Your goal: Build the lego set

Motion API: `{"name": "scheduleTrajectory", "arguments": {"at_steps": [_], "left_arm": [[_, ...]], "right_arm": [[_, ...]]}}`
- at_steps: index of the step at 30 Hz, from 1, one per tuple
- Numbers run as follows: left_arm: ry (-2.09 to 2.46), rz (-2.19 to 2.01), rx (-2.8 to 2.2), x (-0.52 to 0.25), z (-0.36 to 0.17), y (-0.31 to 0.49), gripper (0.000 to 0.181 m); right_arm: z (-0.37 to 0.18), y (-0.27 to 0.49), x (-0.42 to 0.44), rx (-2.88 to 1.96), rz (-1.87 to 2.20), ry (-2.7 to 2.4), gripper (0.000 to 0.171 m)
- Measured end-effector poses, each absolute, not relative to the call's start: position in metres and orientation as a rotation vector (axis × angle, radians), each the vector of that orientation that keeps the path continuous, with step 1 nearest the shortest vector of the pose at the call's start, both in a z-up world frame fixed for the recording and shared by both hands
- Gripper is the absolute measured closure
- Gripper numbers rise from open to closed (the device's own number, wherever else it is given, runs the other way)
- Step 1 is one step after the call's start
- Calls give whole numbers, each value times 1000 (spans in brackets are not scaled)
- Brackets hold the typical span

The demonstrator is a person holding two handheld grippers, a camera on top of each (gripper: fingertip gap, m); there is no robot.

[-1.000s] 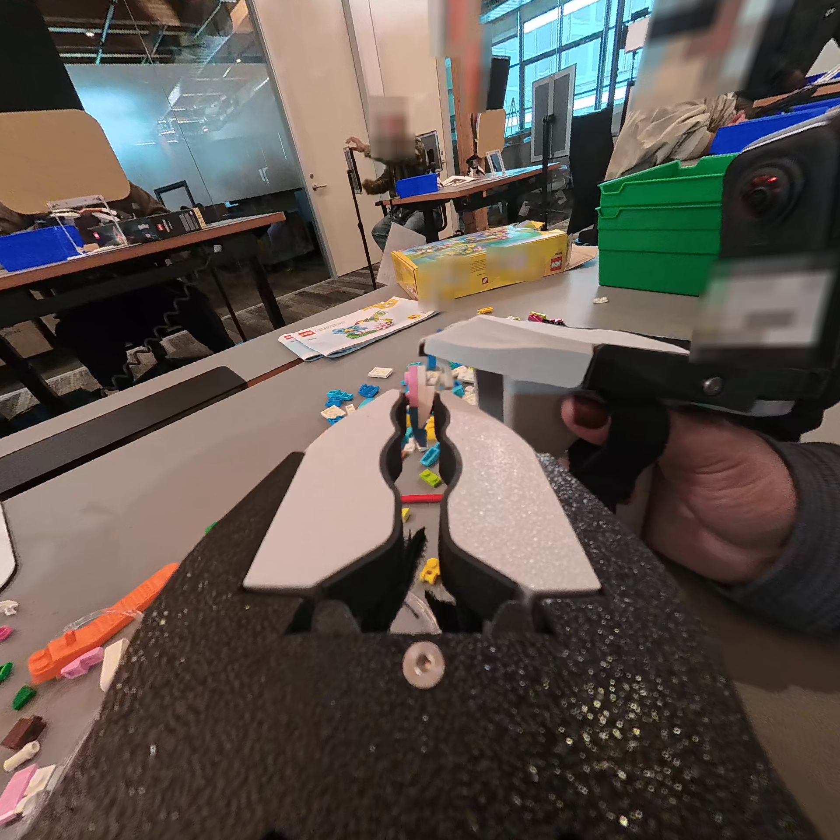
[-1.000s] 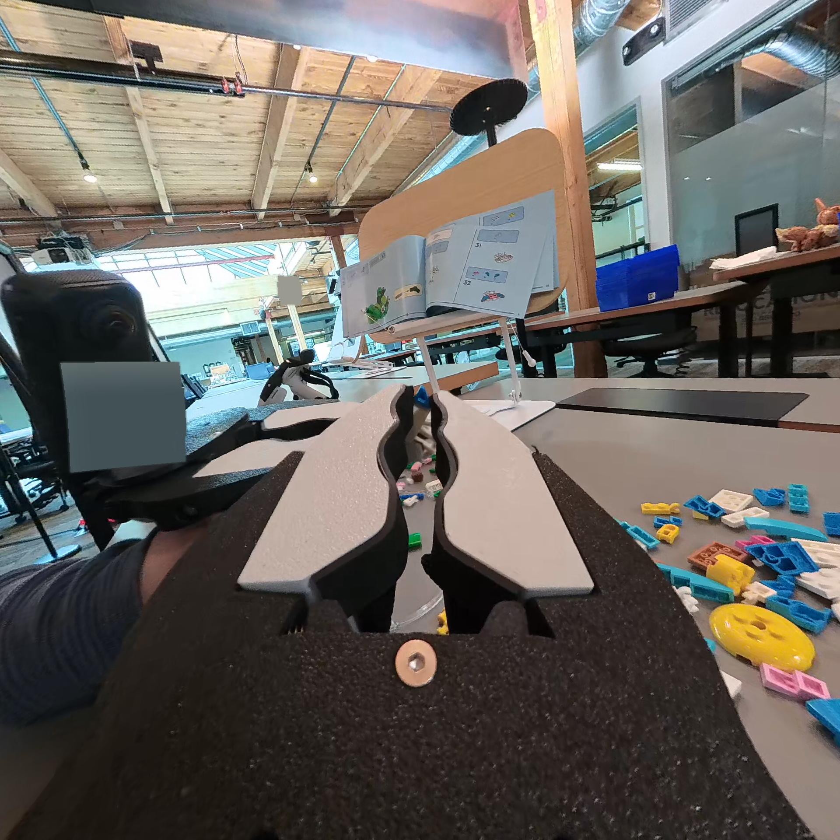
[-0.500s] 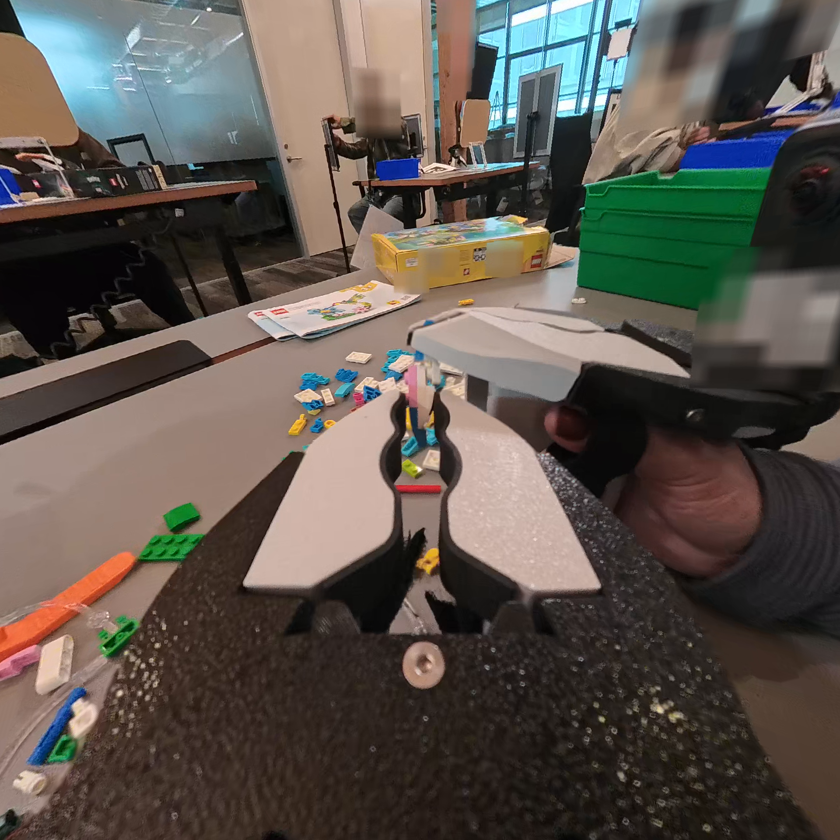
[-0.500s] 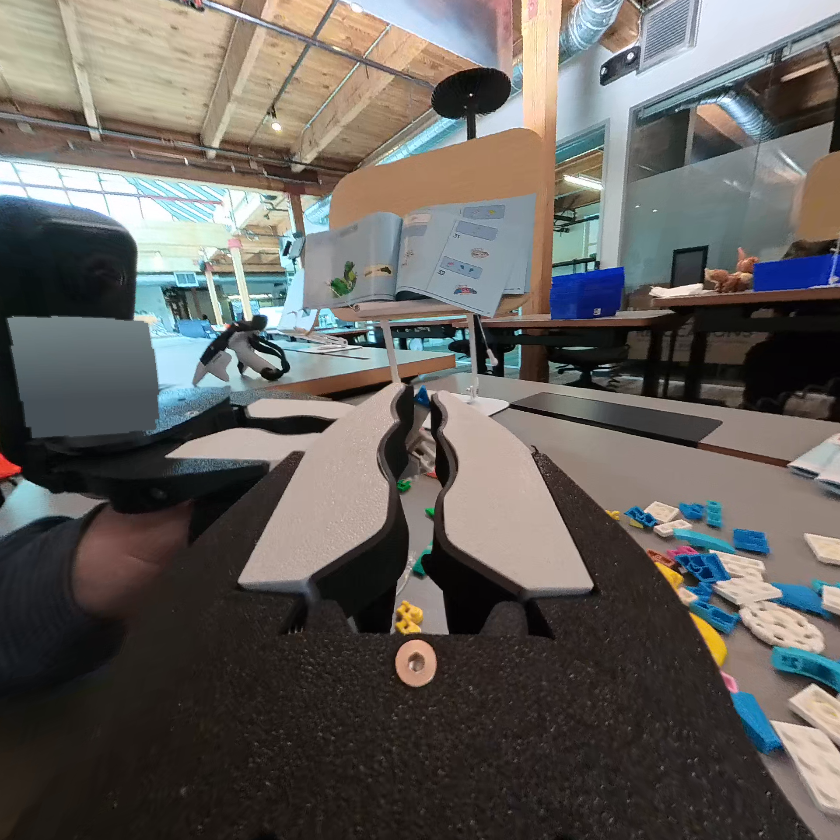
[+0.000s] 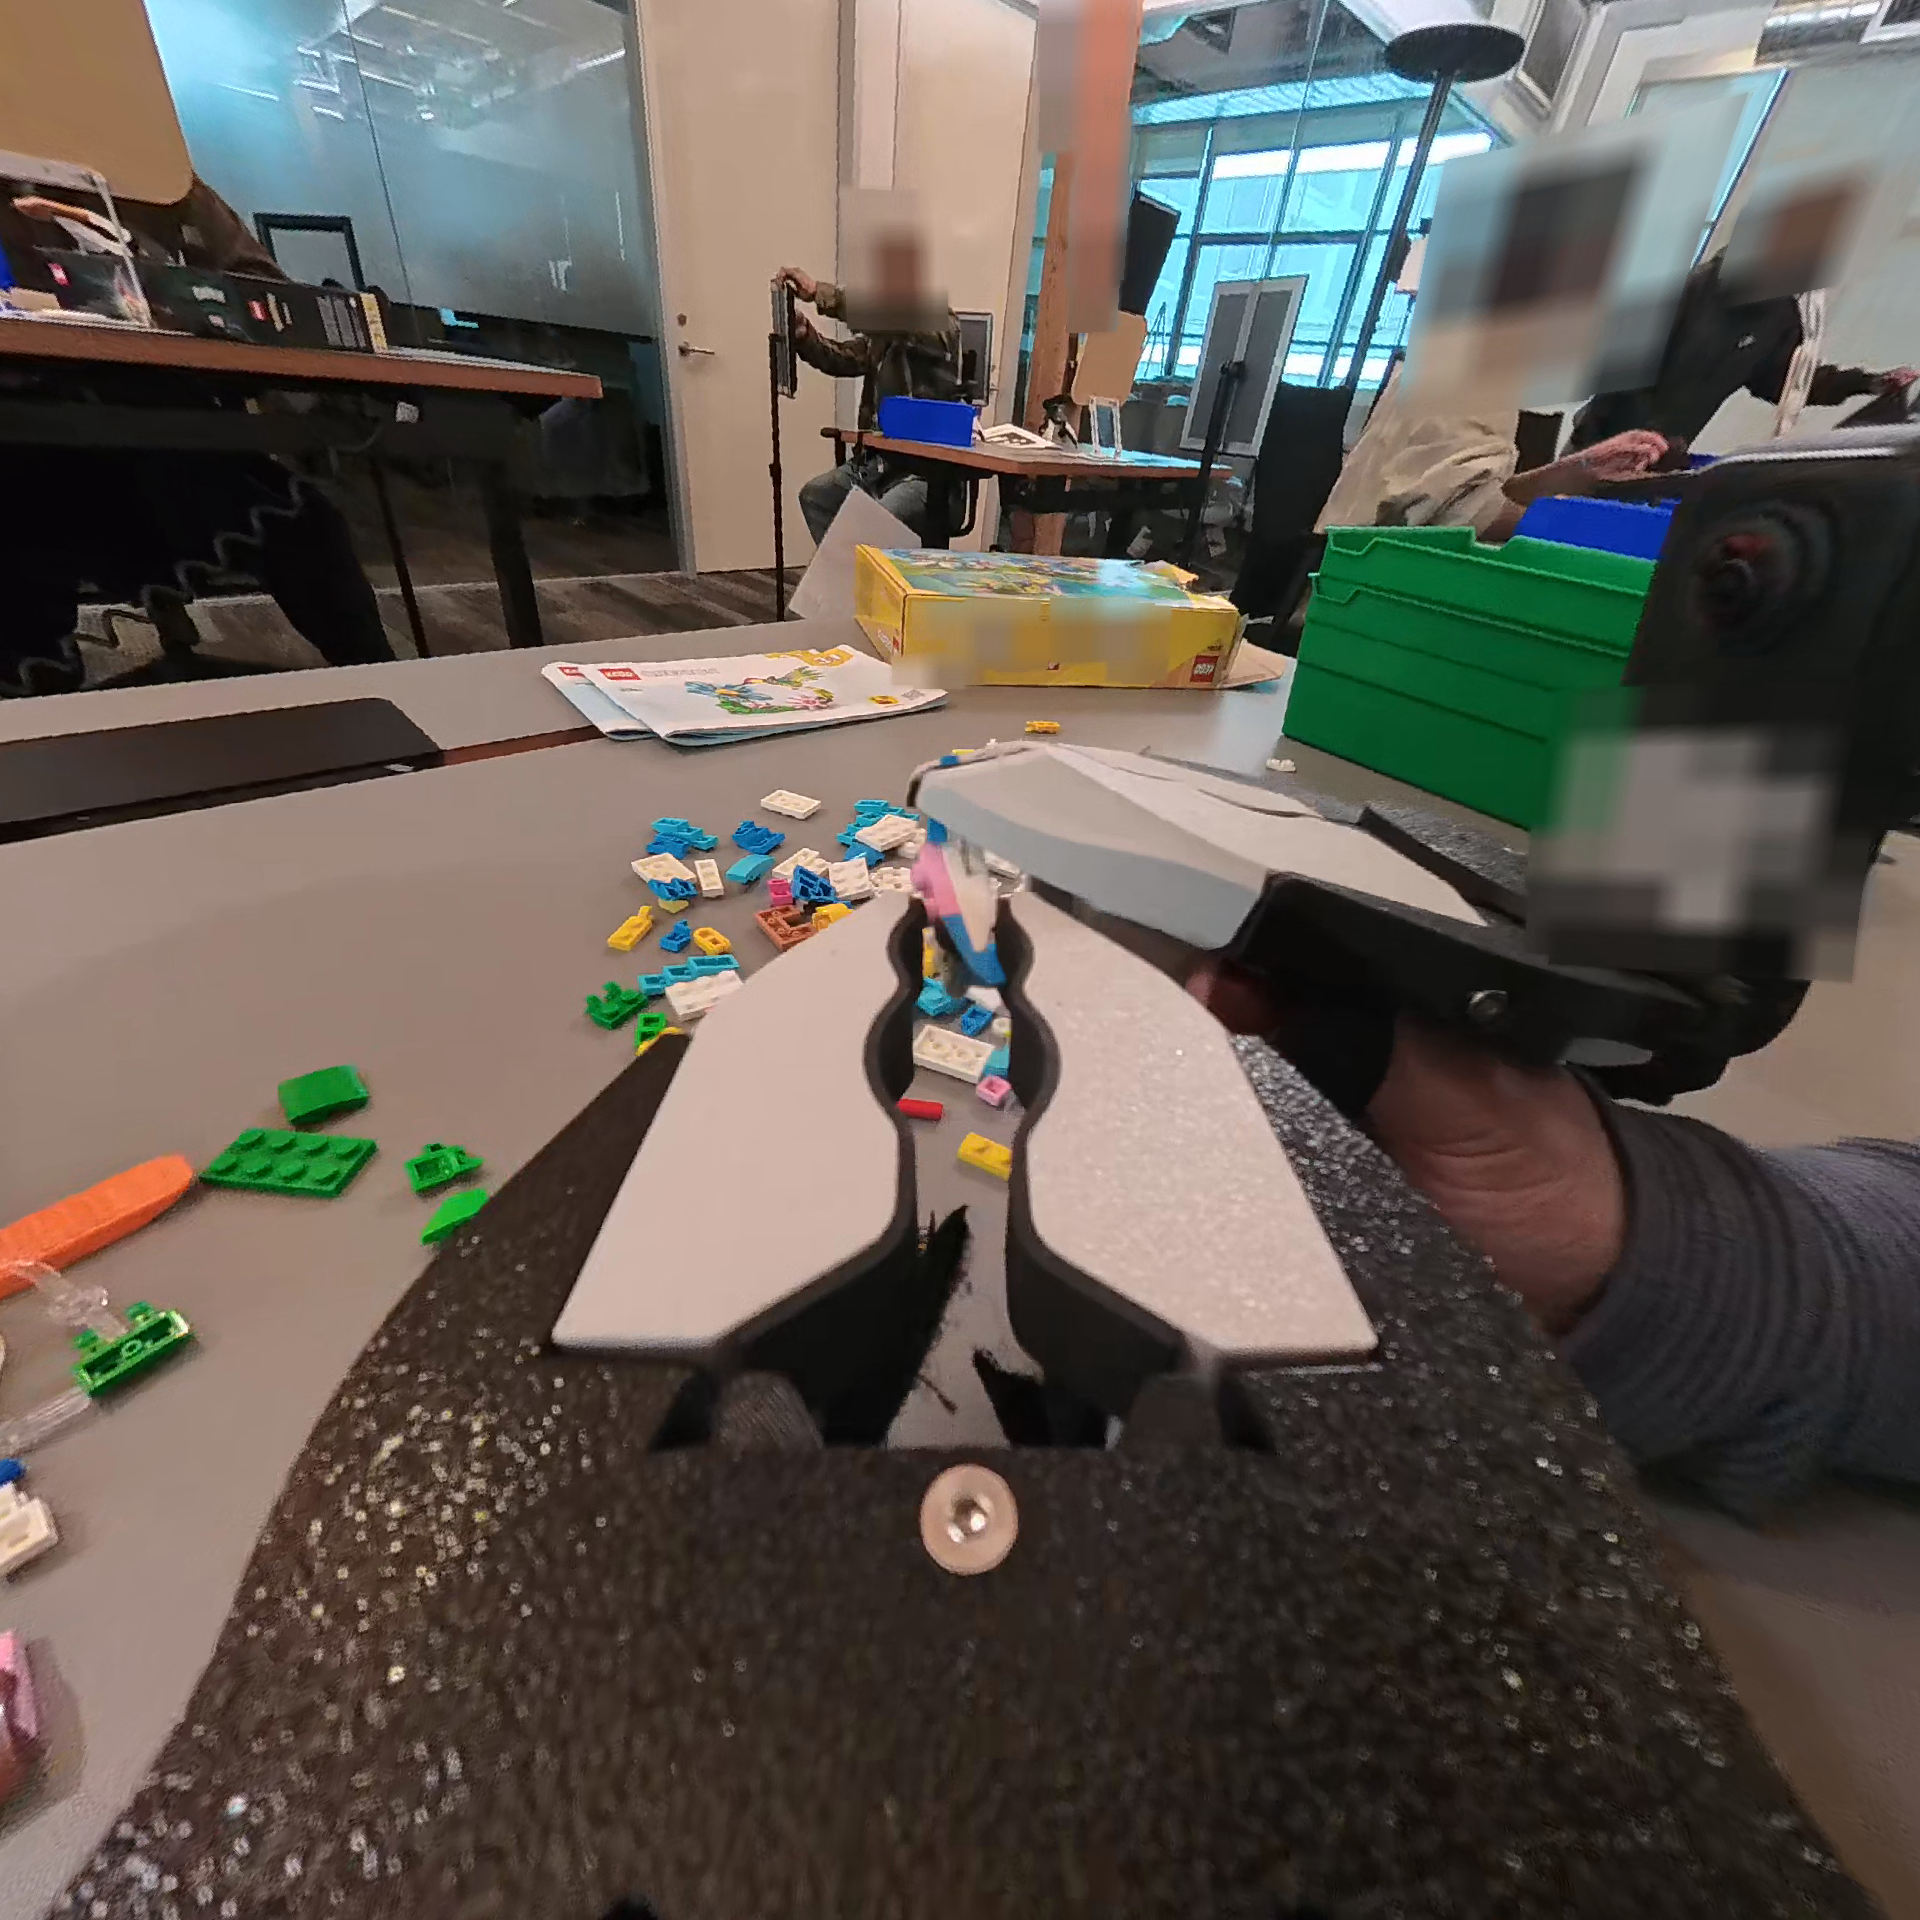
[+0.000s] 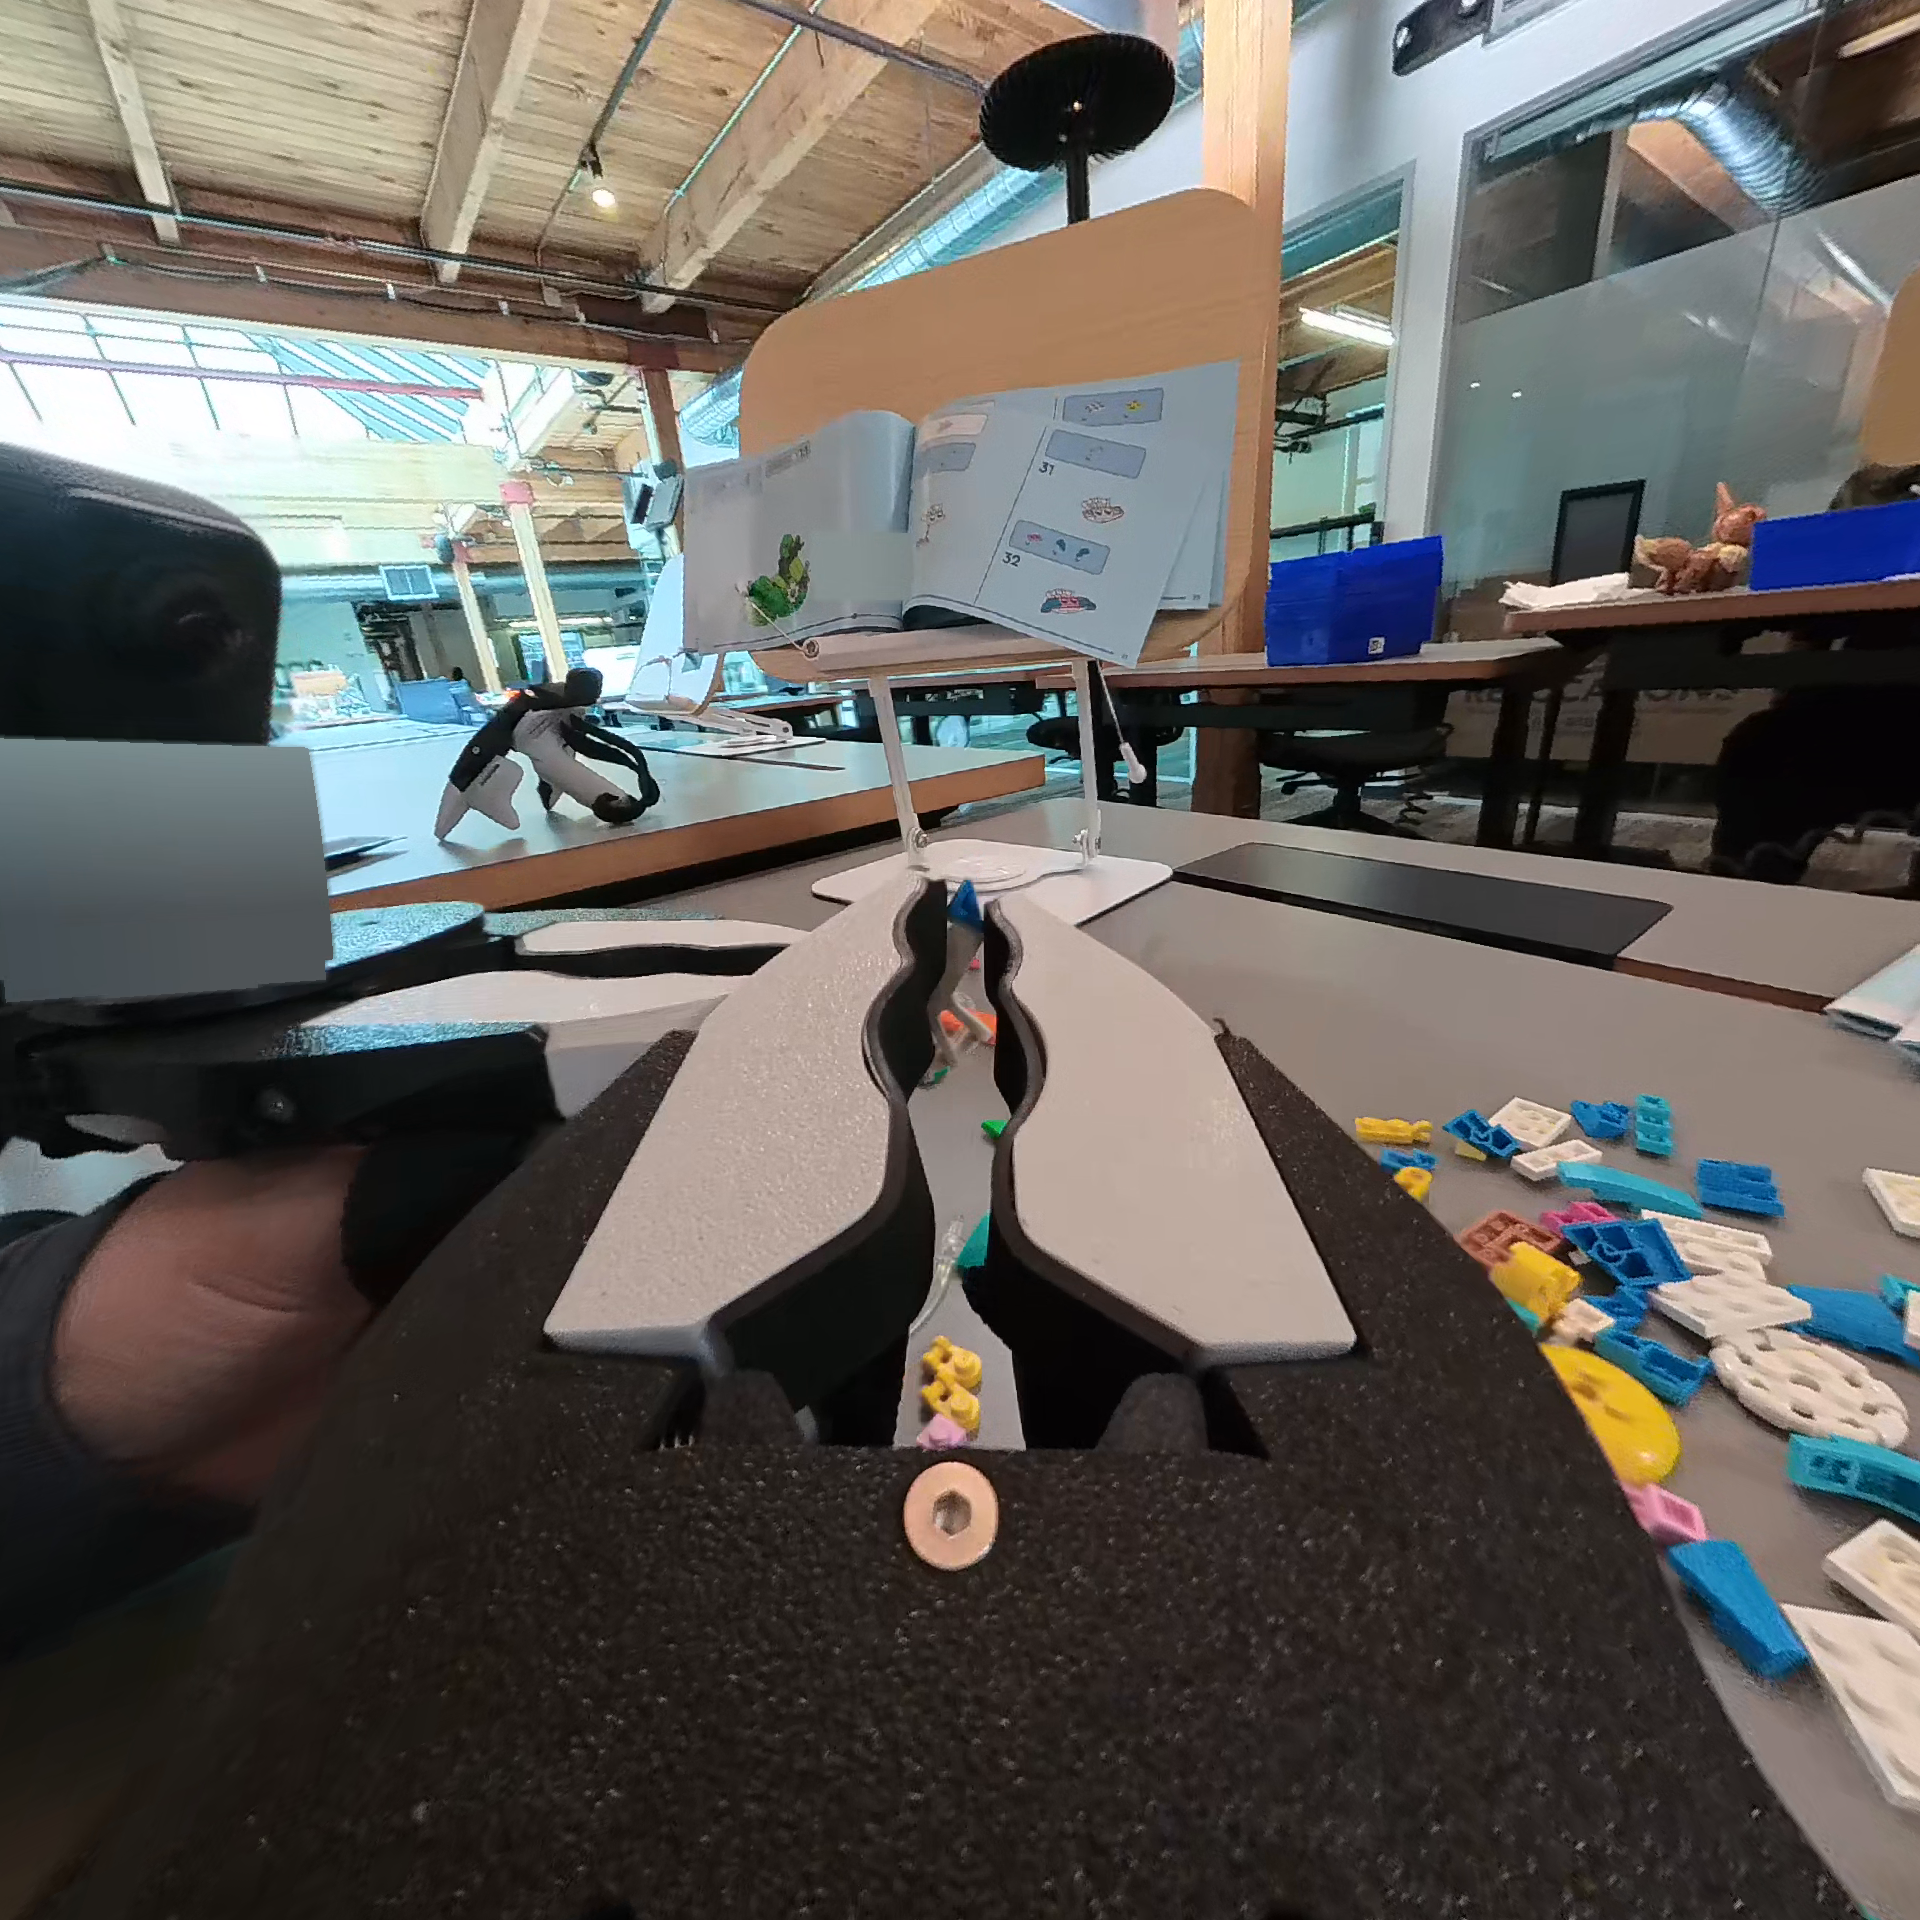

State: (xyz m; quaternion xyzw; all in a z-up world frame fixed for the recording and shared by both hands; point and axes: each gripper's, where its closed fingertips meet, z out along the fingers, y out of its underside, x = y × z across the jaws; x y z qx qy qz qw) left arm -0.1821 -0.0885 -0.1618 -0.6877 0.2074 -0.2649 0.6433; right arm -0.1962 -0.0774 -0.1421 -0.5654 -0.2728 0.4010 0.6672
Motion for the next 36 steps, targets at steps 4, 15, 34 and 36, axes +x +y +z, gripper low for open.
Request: {"name": "scheduleTrajectory", "arguments": {"at_steps": [4,15,34,36], "left_arm": [[485,-538,-1568,-183,-164,-88,170],[591,-244,-1368,-187,-143,-99,171],[848,-37,-1272,-206,-136,-190,171],[832,-50,-1270,-209,-132,-191,171]], "right_arm": [[-142,-79,-197,-1284,967,-589,165],[-124,-94,-197,-1201,1308,-454,165],[-107,-168,-239,-1215,1508,-855,165],[-108,-175,-240,-1213,1509,-875,165]]}}
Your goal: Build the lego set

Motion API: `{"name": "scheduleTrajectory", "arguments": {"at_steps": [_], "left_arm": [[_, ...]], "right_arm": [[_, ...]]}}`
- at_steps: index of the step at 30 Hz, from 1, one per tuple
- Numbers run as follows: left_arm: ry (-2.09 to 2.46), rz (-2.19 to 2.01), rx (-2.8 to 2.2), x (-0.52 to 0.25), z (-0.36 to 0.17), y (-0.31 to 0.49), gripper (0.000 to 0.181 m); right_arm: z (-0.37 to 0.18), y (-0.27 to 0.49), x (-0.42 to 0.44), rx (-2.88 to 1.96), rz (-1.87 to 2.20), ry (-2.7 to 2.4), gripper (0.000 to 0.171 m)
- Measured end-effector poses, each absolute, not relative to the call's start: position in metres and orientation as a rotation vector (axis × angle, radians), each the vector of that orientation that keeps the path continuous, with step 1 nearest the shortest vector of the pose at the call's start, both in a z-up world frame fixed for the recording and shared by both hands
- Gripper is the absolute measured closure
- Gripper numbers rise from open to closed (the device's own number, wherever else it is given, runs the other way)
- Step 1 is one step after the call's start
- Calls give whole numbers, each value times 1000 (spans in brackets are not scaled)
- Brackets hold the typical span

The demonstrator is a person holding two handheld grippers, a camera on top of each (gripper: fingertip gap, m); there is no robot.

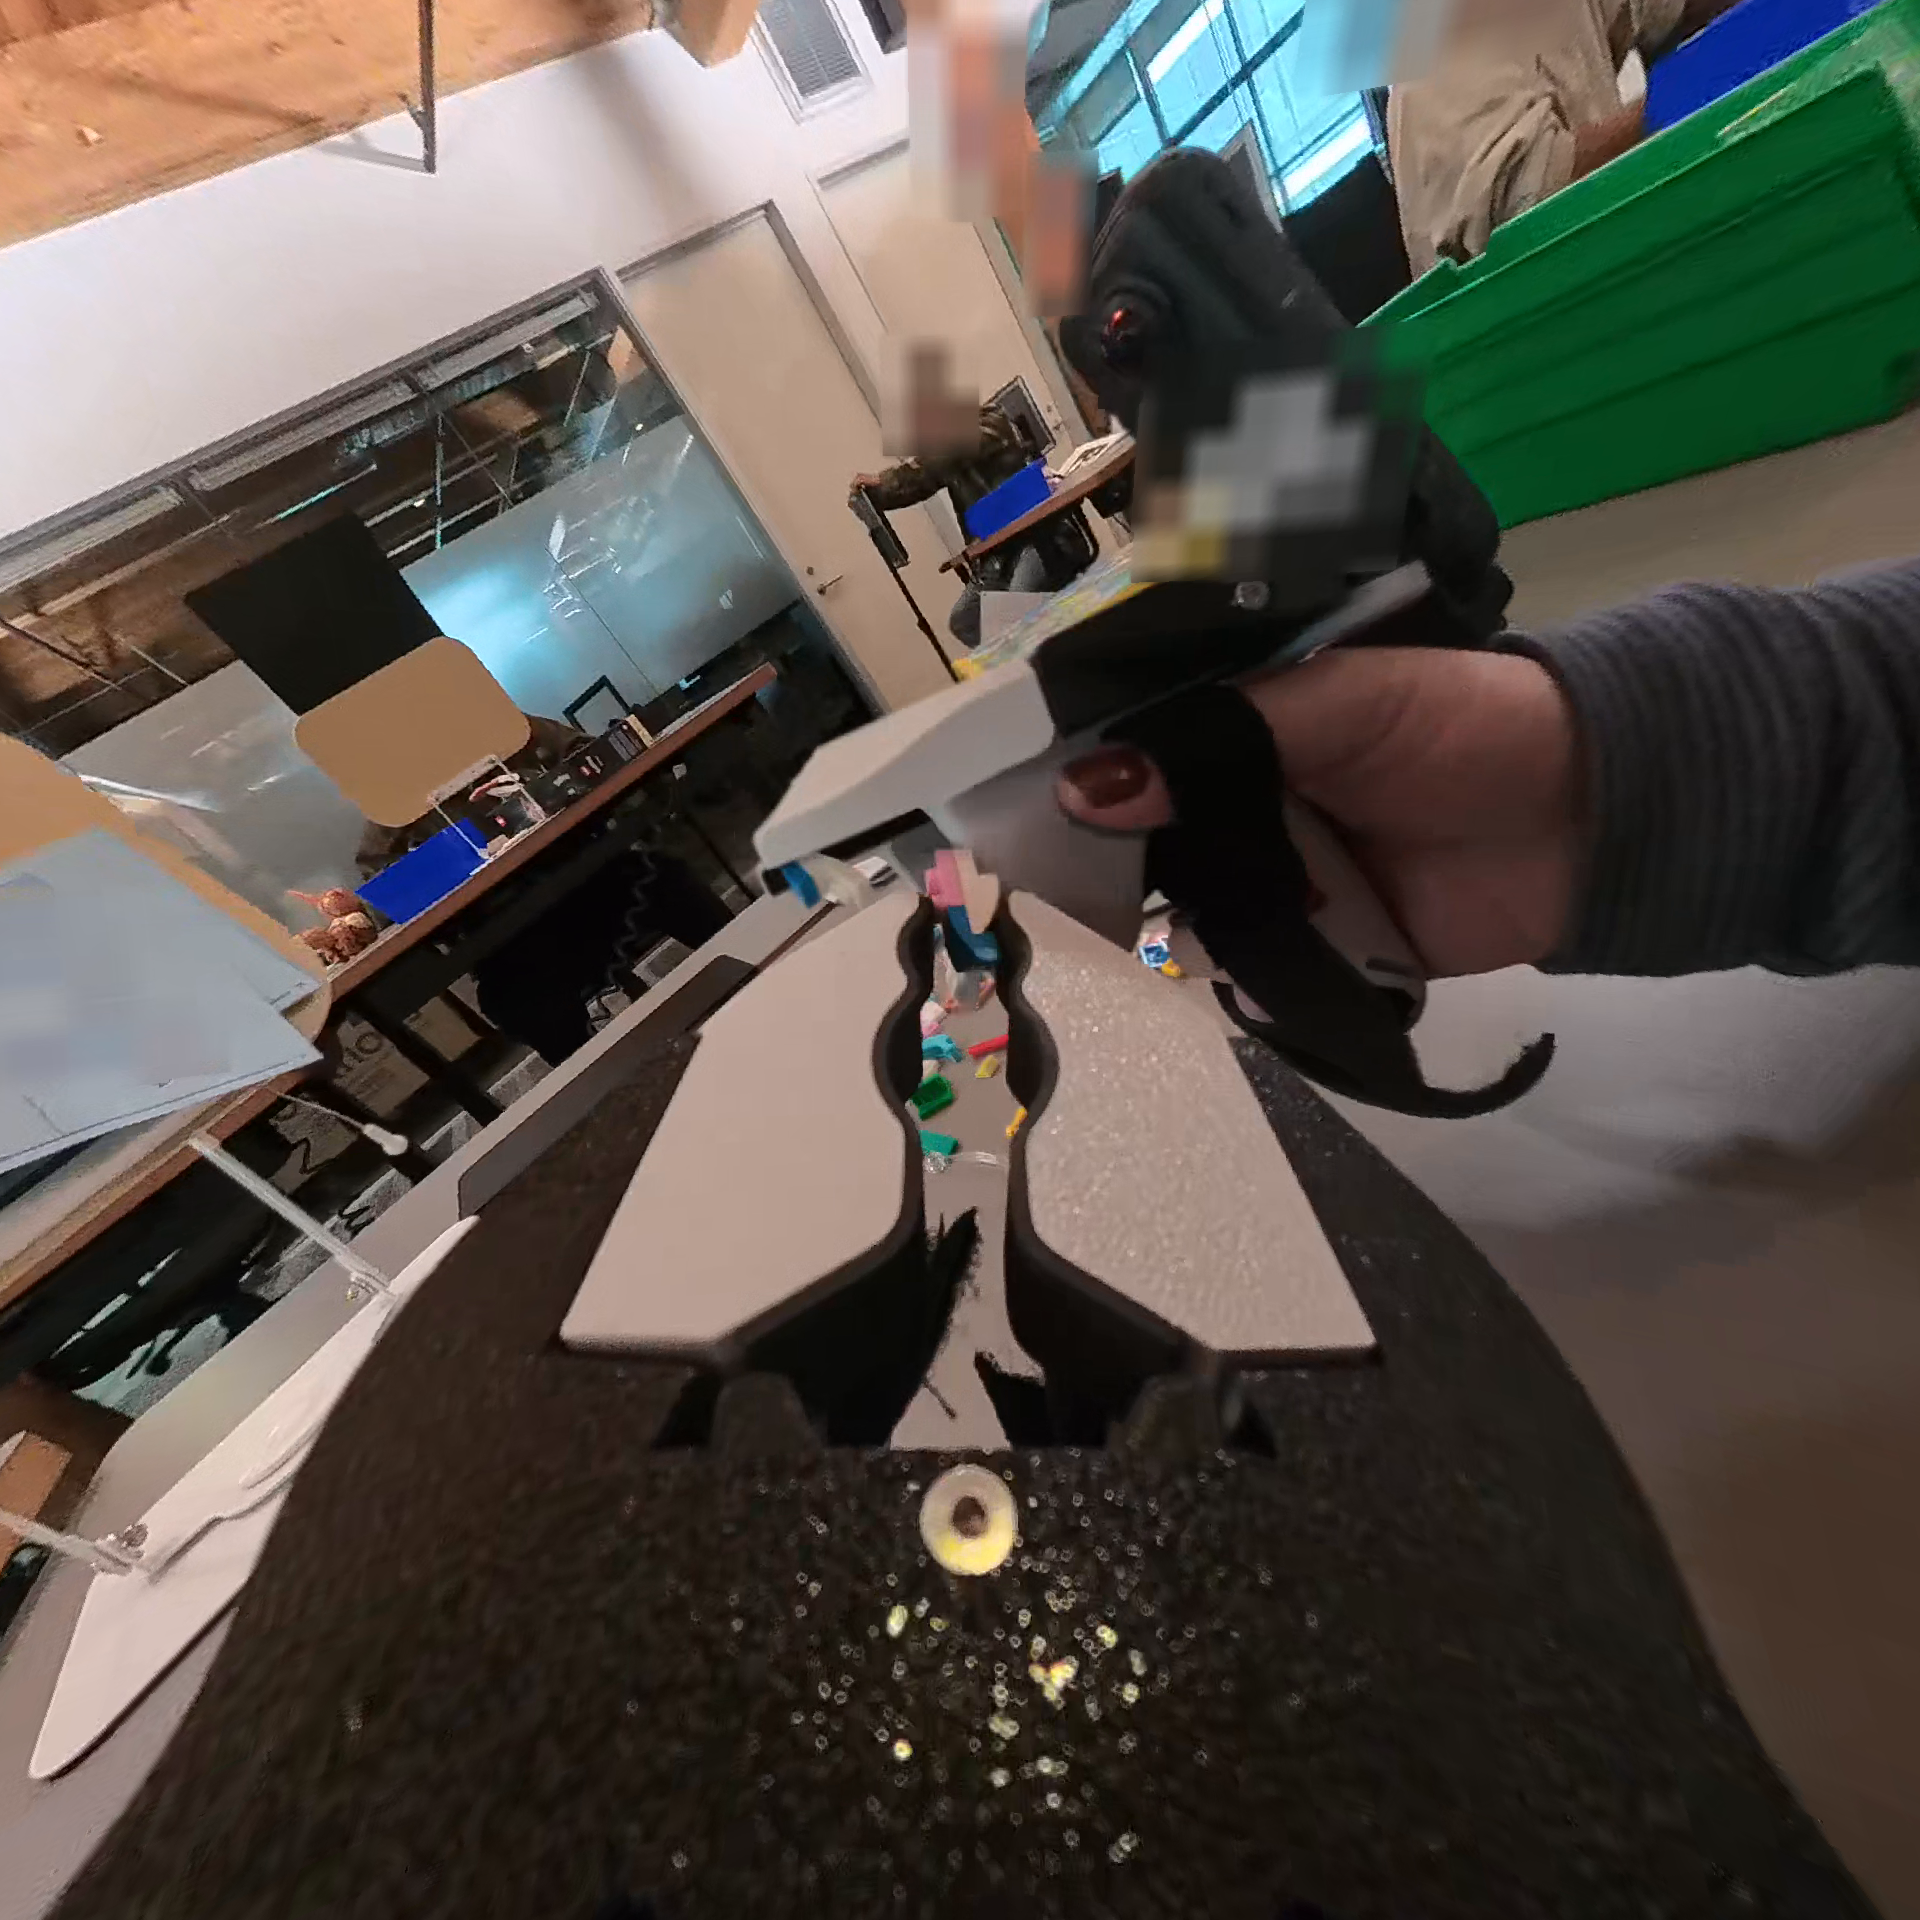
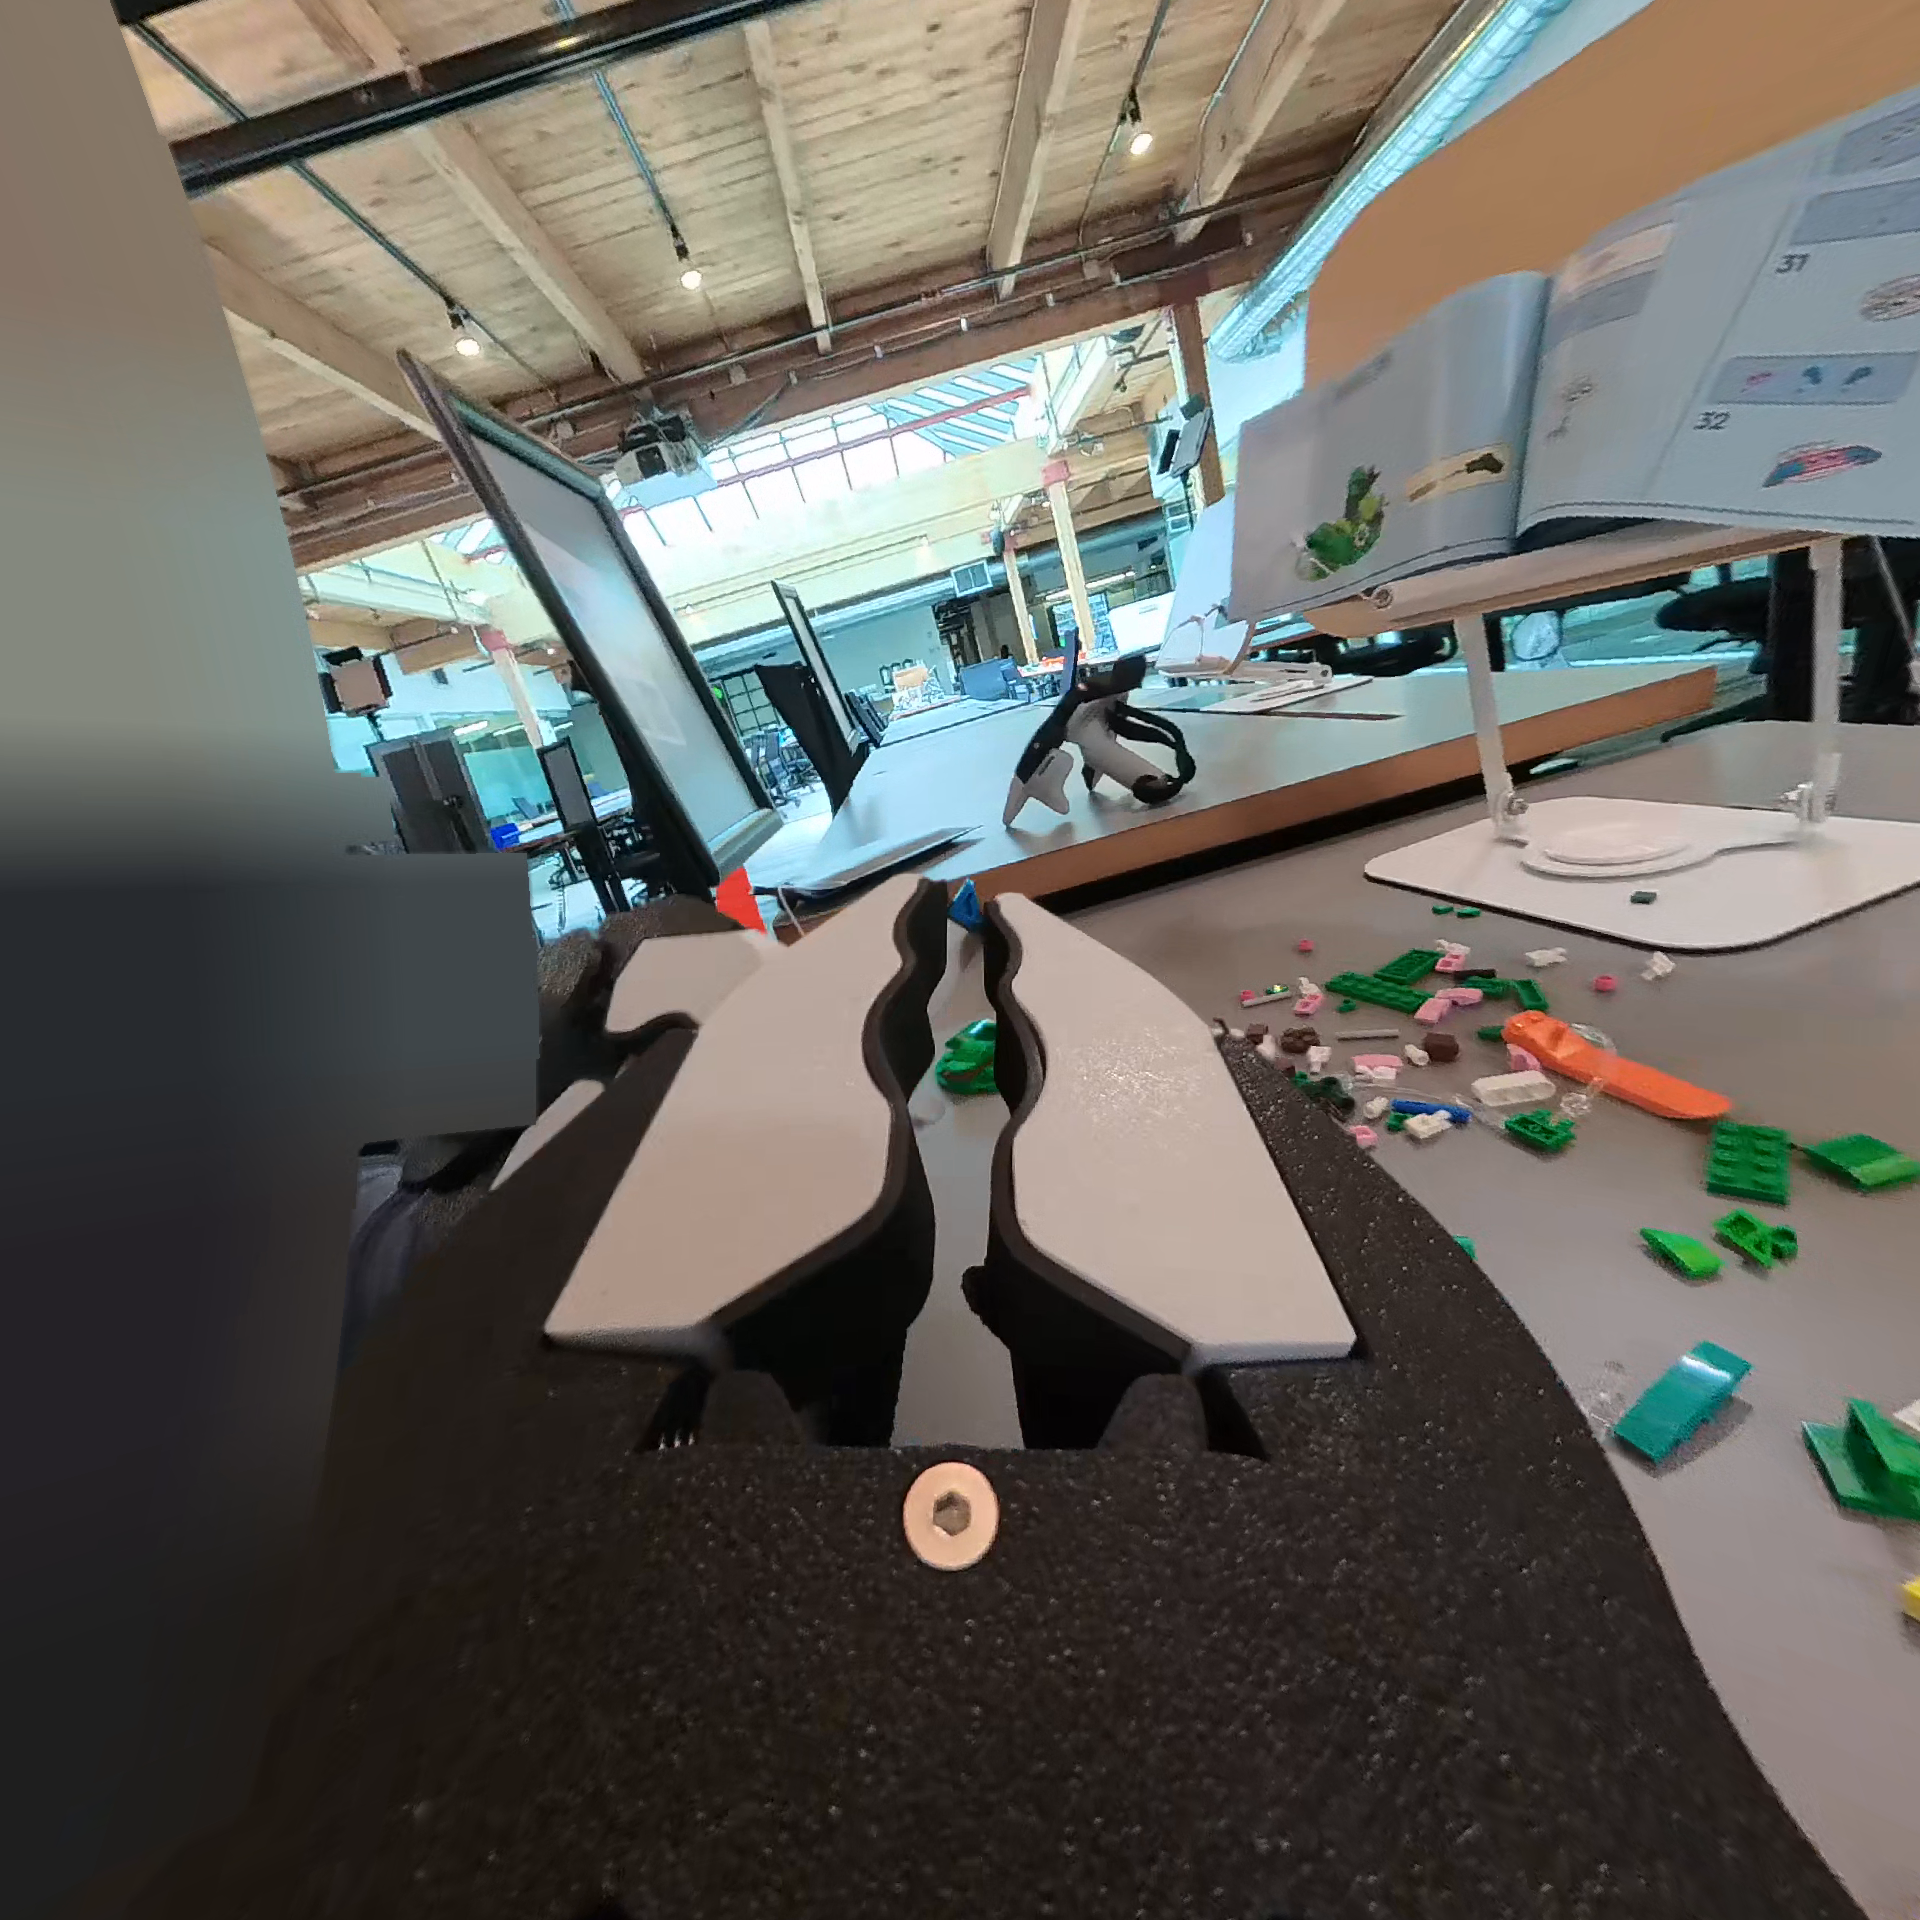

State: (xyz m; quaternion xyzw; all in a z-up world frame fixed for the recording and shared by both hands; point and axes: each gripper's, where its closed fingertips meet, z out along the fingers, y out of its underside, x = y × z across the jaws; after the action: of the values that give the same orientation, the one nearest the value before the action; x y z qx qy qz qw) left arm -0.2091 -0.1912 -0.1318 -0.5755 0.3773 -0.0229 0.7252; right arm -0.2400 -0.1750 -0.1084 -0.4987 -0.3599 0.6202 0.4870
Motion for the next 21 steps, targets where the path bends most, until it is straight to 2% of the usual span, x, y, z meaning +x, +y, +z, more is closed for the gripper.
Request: {"name": "scheduleTrajectory", "arguments": {"at_steps": [21], "left_arm": [[741,-123,-1227,-216,-129,-190,171]], "right_arm": [[-109,-186,-230,-1160,1418,-978,165]]}}
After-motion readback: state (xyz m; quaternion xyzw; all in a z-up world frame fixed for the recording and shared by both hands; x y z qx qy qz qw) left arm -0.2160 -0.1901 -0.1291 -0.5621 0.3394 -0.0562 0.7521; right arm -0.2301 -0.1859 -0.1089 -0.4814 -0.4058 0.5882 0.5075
